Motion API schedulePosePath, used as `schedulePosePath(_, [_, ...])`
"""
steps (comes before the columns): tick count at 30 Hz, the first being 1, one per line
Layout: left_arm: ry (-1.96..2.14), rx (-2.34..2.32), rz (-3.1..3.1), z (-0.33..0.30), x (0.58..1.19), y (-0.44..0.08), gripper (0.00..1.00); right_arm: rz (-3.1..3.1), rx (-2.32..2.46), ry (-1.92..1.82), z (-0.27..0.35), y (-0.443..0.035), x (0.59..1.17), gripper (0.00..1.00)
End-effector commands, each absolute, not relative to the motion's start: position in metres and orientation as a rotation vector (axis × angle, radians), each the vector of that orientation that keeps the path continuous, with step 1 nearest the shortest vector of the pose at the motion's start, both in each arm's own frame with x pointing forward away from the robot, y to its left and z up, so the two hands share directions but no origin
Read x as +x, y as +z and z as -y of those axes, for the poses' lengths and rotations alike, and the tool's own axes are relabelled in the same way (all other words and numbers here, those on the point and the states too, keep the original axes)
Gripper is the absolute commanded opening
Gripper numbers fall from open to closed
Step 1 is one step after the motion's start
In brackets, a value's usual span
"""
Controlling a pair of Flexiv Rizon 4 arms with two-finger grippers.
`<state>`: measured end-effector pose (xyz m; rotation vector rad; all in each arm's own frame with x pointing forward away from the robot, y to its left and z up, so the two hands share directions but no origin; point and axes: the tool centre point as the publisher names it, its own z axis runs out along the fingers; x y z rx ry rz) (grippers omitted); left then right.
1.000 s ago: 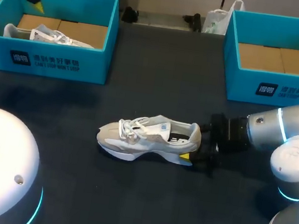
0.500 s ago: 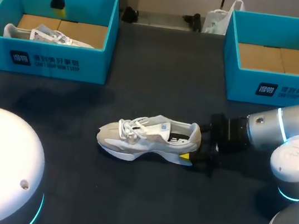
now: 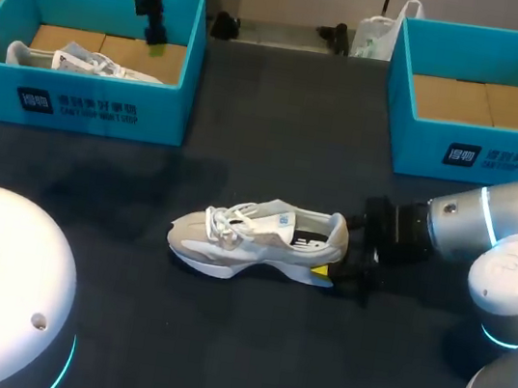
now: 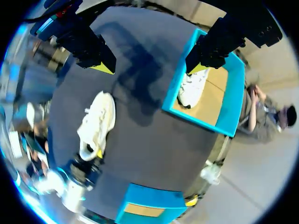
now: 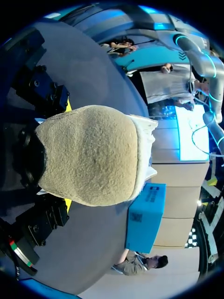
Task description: Take the shoe out of the shoebox, open the shoe tongue, remove and reinsert the insole, then place the shoe into the shoebox
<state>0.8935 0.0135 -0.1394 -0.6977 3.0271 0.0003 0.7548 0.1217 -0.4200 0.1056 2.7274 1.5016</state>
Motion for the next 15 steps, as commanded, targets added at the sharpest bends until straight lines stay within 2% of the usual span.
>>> schedulePosePath(1, [-0.041, -1.146, -2.917, 0.002, 0.889, -0.142, 1.00, -2.731, 0.106, 1.496, -0.127, -0.423, 0.755, 0.00])
schedulePosePath(15, [-0.065, -1.621, -2.674, 0.056, 0.852, -0.154, 1.00, -2.731, 0.106, 1.496, -0.127, -0.423, 0.755, 0.00])
